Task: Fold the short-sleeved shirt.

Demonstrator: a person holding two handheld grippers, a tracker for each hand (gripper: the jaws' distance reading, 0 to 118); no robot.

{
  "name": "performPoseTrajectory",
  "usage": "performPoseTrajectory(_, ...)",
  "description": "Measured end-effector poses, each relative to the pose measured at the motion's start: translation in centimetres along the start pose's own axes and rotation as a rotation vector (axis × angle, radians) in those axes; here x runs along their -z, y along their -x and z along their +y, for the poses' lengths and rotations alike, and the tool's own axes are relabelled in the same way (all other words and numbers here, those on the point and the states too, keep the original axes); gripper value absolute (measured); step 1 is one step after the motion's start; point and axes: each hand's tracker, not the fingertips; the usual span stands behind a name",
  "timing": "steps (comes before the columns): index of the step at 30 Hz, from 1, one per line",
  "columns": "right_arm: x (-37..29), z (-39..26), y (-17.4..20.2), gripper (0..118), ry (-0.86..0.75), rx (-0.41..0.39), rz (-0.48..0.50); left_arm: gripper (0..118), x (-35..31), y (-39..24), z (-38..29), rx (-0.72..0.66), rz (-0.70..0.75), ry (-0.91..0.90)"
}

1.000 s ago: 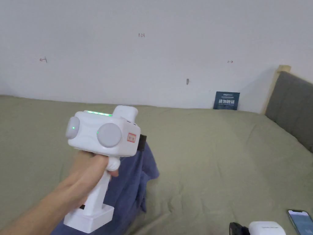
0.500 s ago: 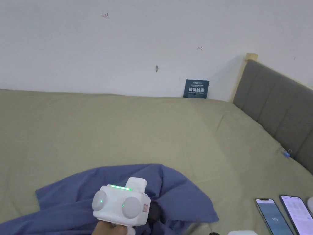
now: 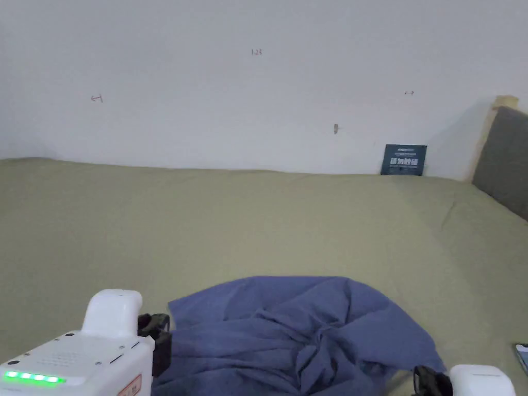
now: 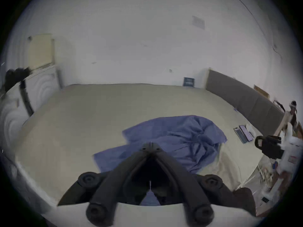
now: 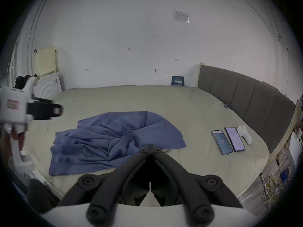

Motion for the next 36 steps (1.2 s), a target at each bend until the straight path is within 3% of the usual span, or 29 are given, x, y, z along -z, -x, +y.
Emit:
performPoseTrajectory(4, -0.5, 0.0, 1.0, 0, -0.006, -0.005, 0.014, 0, -5.0, 4.6, -1.4, -0.067, 0.103, -0.032)
performPoseTrajectory(8, 0.0, 0.1, 1.9, 0, -0.004, -0.007, 0.028, 0, -4.5, 7.6, -1.7, -0.097, 0.146, 0.022)
performPoseTrajectory(10, 0.4, 0.2, 2.3, 0, -0.004, -0.015, 0.031, 0, -2.7, 8.1, -1.2, -0.135, 0.139, 0.071)
performPoseTrajectory(14, 2.2, 0.1, 2.4, 0, 0.035, -0.006, 0.037, 0, 4.0, 9.3, -0.8, -0.055, 0.165, 0.2)
performPoseTrajectory(17, 3.6, -0.2, 2.1, 0, 0.079, 0.003, 0.032, 0, 10.7, 11.4, -0.6, -0.164, 0.101, 0.338)
performPoseTrajectory(18, 4.0, -0.4, 1.9, 0, 0.092, 0.002, 0.029, 12, 12.8, 12.0, -0.6, -0.159, 0.108, 0.383)
performPoseTrajectory(19, 4.5, -0.6, 1.7, 0, 0.1, 0.002, 0.021, 43, 15.0, 12.5, -0.6, -0.115, 0.116, 0.427)
performPoseTrajectory(20, 5.0, -0.8, 1.5, 0, 0.109, 0.001, 0.015, 84, 17.2, 12.9, -0.9, -0.078, 0.137, 0.466)
performPoseTrajectory(21, 5.4, -1.0, 1.3, 0, 0.12, -0.001, 0.01, 116, 18.5, 12.9, -1.4, -0.057, 0.166, 0.49)
performPoseTrajectory(25, 7.2, -1.8, 0.4, 0, 0.168, -0.009, -0.013, 115, 22.3, 12.7, -2.9, 0.003, 0.232, 0.524)
performPoseTrajectory(28, 8.0, -2.0, -0.4, 0, 0.188, -0.011, -0.027, 109, 23.2, 12.4, -3.3, -0.03, 0.209, 0.573)
performPoseTrajectory(29, 8.2, -2.1, -0.8, 0, 0.191, -0.014, -0.036, 94, 22.2, 11.9, -2.7, -0.008, 0.201, 0.573)
performPoseTrajectory(30, 8.3, -2.1, -1.2, 0, 0.195, -0.024, -0.045, 54, 21.7, 11.6, -2.2, 0.007, 0.156, 0.567)
performPoseTrajectory(31, 8.5, -2.2, -1.7, 0, 0.199, -0.037, -0.059, 7, 21.0, 11.2, -1.7, -0.002, 0.142, 0.526)
performPoseTrajectory(32, 8.7, -2.2, -2.2, 0, 0.203, -0.045, -0.075, 0, 20.6, 10.9, -1.5, 0.01, 0.136, 0.517)
performPoseTrajectory(36, 10.9, -1.4, -5.7, 0, 0.235, -0.025, -0.107, 0, 19.0, 9.7, -1.5, 0.012, 0.092, 0.521)
